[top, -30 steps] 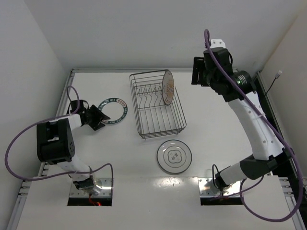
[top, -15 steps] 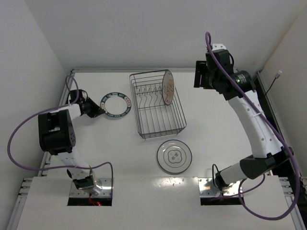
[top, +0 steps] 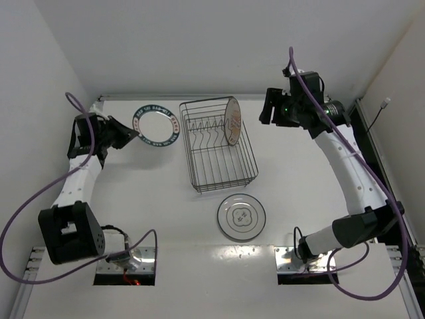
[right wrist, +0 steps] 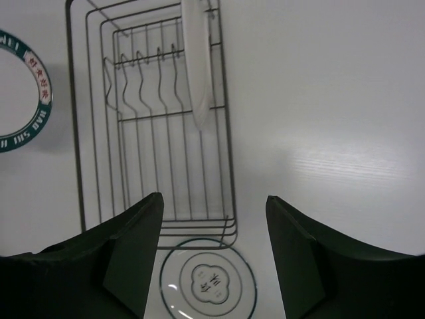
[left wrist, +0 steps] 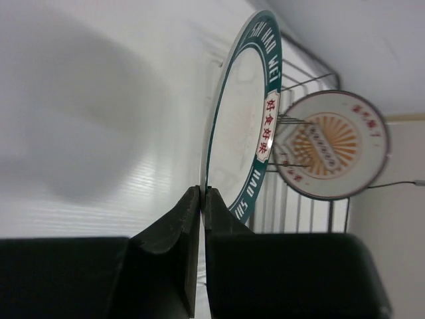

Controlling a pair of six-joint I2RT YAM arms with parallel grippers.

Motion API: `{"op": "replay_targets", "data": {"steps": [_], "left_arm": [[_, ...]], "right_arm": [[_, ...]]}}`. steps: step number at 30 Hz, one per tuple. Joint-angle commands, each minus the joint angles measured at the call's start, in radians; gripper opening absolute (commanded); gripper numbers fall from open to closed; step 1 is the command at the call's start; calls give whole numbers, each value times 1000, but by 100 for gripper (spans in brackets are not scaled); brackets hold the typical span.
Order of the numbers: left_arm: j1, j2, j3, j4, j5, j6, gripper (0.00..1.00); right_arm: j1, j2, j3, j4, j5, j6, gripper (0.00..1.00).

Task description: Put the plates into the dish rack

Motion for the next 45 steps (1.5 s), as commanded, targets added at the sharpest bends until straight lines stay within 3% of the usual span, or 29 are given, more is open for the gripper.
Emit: {"op": "replay_targets", "data": {"steps": [1, 8, 13, 18, 30, 32, 33, 34, 36, 37, 38, 39, 40, 41, 45], "left_arm": [[10, -72, -13, 59, 93, -47, 0], [-33, -92, -24, 179, 217, -147, 0], [-97, -92, -51, 326, 287, -249, 0], [-205, -83, -88, 500, 323, -372, 0], [-423, -83, -99, 589, 273, -481, 0], [-443, -83, -99, 598, 264, -481, 0], [-453, -74, -99, 589, 264, -481, 0], [-453, -65, -99, 580, 264, -481, 8], [-453, -54, -87, 558, 288, -466, 39], [-444, -40, -62, 502, 299, -426, 53], [-432, -40, -38, 440, 308, -387, 80], [-423, -28, -4, 356, 308, -330, 98], [-401, -28, 78, 143, 281, -199, 100], [-389, -17, 122, 44, 221, -134, 100], [-322, -17, 228, -230, 83, 46, 100]], "right_arm": [[-29, -11, -78, 126, -291, 70, 60], [-113, -20, -298, 403, -695, 256, 60], [-135, 3, -477, 783, -924, 445, 67], [-135, 40, -497, 888, -947, 479, 67], [-113, 149, -497, 1005, -968, 551, 68], [-104, 162, -497, 1031, -982, 572, 62], [-104, 163, -497, 1040, -982, 572, 39], [-104, 163, -497, 1040, -982, 572, 22], [-122, 149, -497, 990, -933, 555, 0], [-122, 121, -462, 948, -906, 535, 0], [-122, 106, -436, 839, -828, 461, 0], [-122, 95, -400, 763, -779, 413, 0], [-109, 95, -305, 679, -716, 361, 0], [-96, 81, -260, 610, -583, 277, 0], [-5, 115, -44, 354, -250, 132, 0]]}}
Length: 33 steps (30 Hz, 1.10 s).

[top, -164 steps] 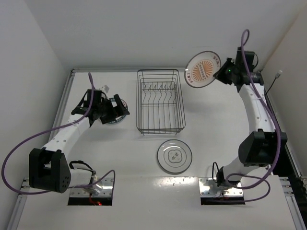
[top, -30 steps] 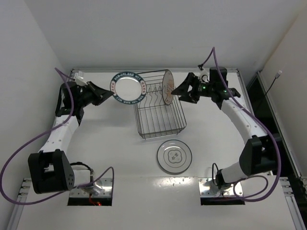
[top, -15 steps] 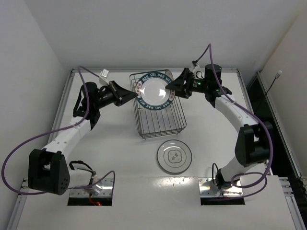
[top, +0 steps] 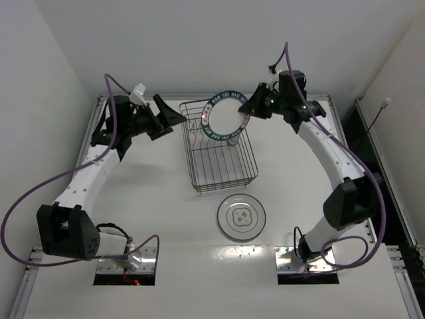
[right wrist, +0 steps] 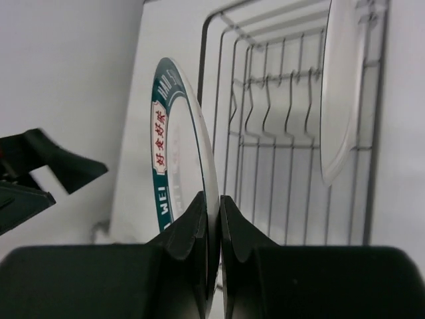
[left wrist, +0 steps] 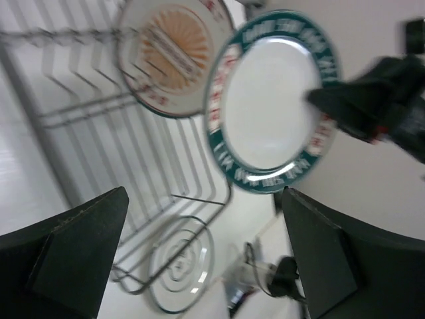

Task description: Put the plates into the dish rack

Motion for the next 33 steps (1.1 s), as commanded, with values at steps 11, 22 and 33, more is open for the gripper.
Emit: {"op": "replay_targets", "data": {"steps": [11, 22, 33], "left_arm": [[121, -29, 47, -362, -141, 271, 100], [121, -29, 9, -362, -123, 280, 100], [121, -11, 9, -371, -113, 280, 100]], "right_arm": [[289, 186, 462, -344, 970, -426, 0], [309, 330, 537, -297, 1098, -515, 0], [318, 493, 612, -266, 1075, -506, 0]]}}
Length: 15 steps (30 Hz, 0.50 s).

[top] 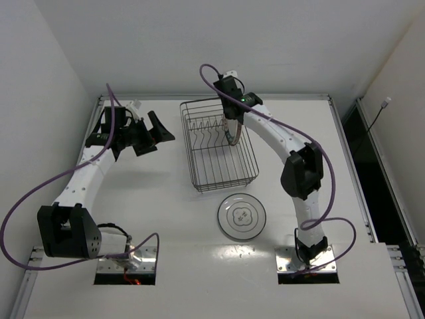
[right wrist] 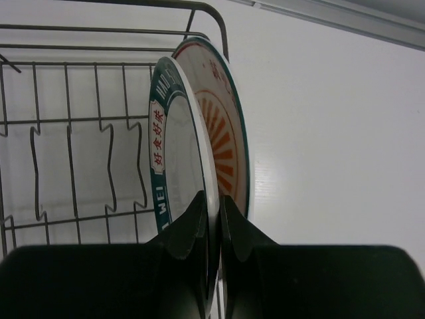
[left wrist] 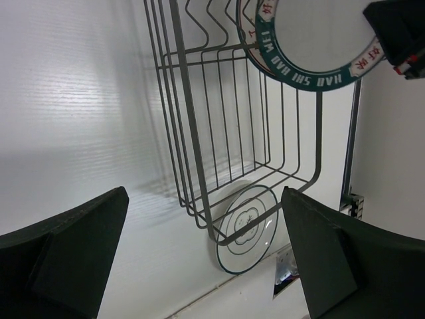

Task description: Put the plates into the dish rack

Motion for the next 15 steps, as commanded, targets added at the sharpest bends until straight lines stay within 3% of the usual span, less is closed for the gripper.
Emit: {"op": "replay_targets", "data": {"steps": [1, 6, 10, 15], "left_arm": [[9, -2, 1, -9, 15, 9, 100], [9, -2, -13, -20, 15, 28, 100], [9, 9, -51, 13, 36, 18, 100], [9, 18, -61, 24, 36, 18, 100]], "right_arm": [[10, 57, 88, 35, 43, -19, 0], [10, 122, 223, -56, 7, -19, 8], [-4, 90, 300, -183, -33, 54, 39], [-23, -55, 332, -388, -113, 145, 48]]}}
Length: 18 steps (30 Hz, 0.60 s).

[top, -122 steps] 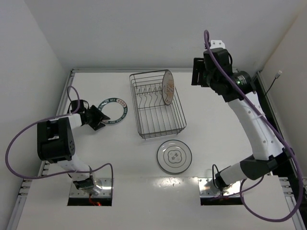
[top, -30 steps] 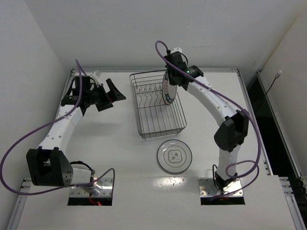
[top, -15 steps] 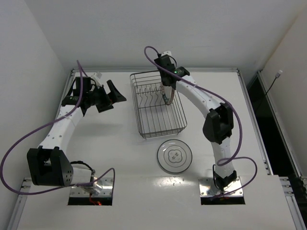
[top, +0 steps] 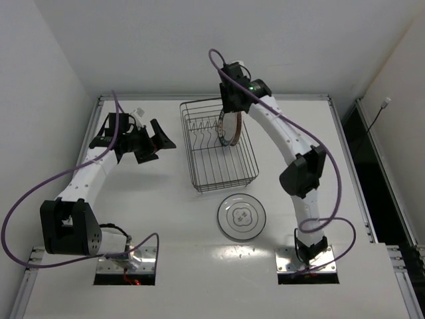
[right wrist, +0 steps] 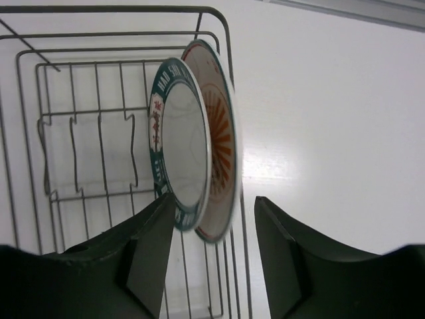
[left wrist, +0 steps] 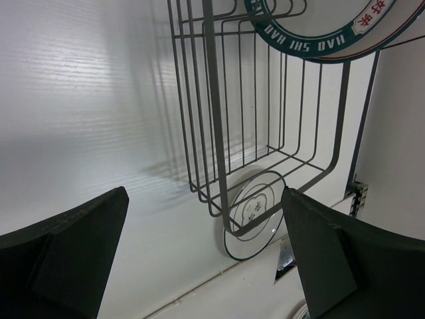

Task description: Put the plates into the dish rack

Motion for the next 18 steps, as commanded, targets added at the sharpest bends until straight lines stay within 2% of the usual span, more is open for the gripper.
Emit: {"op": "replay_targets", "data": {"steps": [1, 4, 5, 6, 7, 10, 11, 12, 13, 15, 18], "left_arm": [[9, 11, 12, 33, 19, 7, 100], [9, 22, 25, 33, 19, 16, 100], [9, 31, 25, 33, 19, 16, 100], [9, 31, 25, 42, 39, 16, 100], [18, 41, 25, 53, 50, 16, 100], [29, 41, 8, 108, 96, -2, 100], [39, 41, -7, 134, 145, -14, 100], [52, 41, -49, 201, 171, -51, 100], [52, 41, -73, 235, 217, -74, 100], [61, 31, -139, 325, 248, -134, 100], [61, 31, -178, 354, 257, -156, 100]], "right_arm": [[-31, -261, -1, -152, -64, 81, 48], [-106, -449, -254, -126, -198, 123, 51], [-140, -571, -416, -109, -270, 133, 51], [-177, -628, -504, -77, -424, 142, 51], [-249, -685, -683, -59, -502, 142, 51], [-364, -877, -966, 17, -784, 142, 49], [-401, -906, -1131, 59, -861, 106, 49], [-465, -923, -1204, 75, -994, 82, 49], [-491, -924, -1326, 84, -1048, 41, 49], [-537, -908, -1422, 84, -1107, 19, 48], [-551, -890, -1569, 142, -1128, 19, 47]]}}
